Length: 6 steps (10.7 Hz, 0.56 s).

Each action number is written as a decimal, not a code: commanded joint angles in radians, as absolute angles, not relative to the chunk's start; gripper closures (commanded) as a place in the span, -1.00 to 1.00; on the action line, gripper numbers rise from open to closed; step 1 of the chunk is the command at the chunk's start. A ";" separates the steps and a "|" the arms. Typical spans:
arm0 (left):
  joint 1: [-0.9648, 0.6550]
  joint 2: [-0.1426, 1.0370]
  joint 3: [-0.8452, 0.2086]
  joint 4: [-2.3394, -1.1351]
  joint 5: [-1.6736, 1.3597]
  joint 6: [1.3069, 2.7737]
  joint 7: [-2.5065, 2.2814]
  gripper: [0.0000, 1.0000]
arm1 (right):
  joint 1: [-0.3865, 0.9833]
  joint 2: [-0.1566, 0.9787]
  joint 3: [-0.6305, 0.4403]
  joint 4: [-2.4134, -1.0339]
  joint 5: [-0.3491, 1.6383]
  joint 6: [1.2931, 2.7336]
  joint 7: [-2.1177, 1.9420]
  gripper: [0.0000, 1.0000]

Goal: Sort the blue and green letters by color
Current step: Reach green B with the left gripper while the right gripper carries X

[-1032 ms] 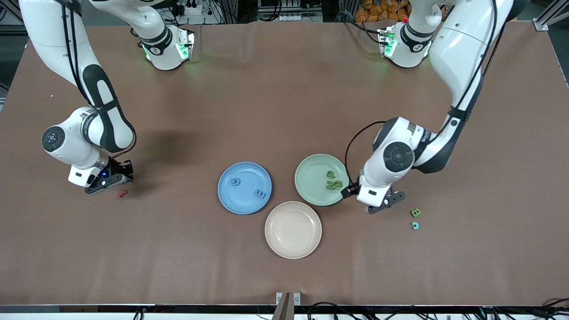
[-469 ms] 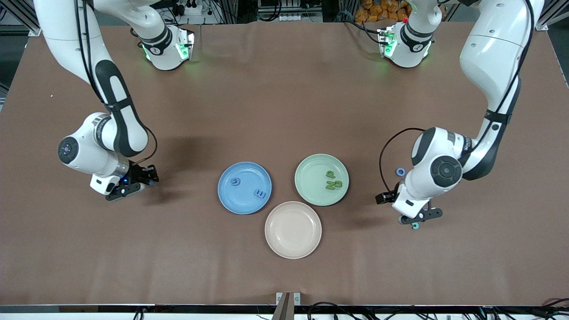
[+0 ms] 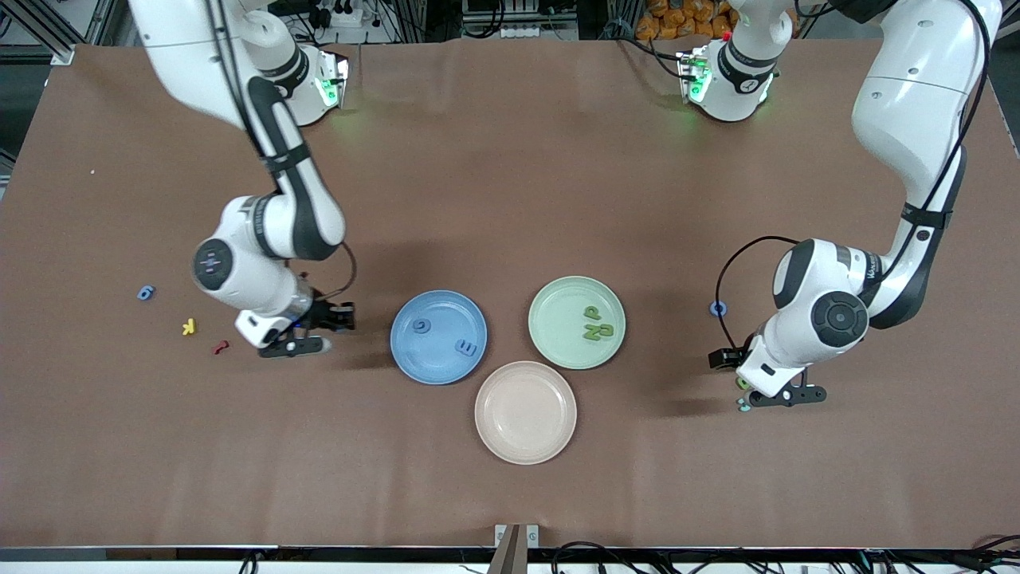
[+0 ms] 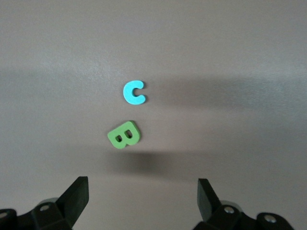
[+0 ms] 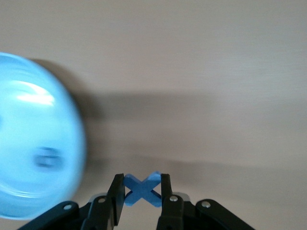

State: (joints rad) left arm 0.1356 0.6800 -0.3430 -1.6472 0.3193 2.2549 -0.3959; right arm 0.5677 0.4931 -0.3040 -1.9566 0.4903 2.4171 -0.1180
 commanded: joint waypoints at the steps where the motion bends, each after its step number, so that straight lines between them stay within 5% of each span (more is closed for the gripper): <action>1: 0.185 0.715 -0.357 -1.663 0.344 2.344 -0.313 -1.00 | 0.707 0.509 -0.310 -1.843 0.497 2.387 0.247 1.00; 3: 0.205 0.739 -0.357 -1.658 0.345 2.394 -0.273 -1.00 | 0.748 0.538 -0.305 -1.774 0.499 2.369 0.424 1.00; 5: 0.215 0.762 -0.357 -1.652 0.362 2.416 -0.250 -1.00 | 0.759 0.561 -0.302 -1.737 0.499 2.346 0.501 -0.99; 6: 0.222 0.773 -0.357 -1.652 0.374 2.425 -0.250 -1.00 | 0.764 0.561 -0.302 -1.736 0.497 2.344 0.497 -1.00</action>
State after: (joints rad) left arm 0.2007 0.7491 -0.3428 -1.6578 0.3294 2.3989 -0.2666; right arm 0.7624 0.5274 -0.2991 -1.7810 0.4902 2.3663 0.4601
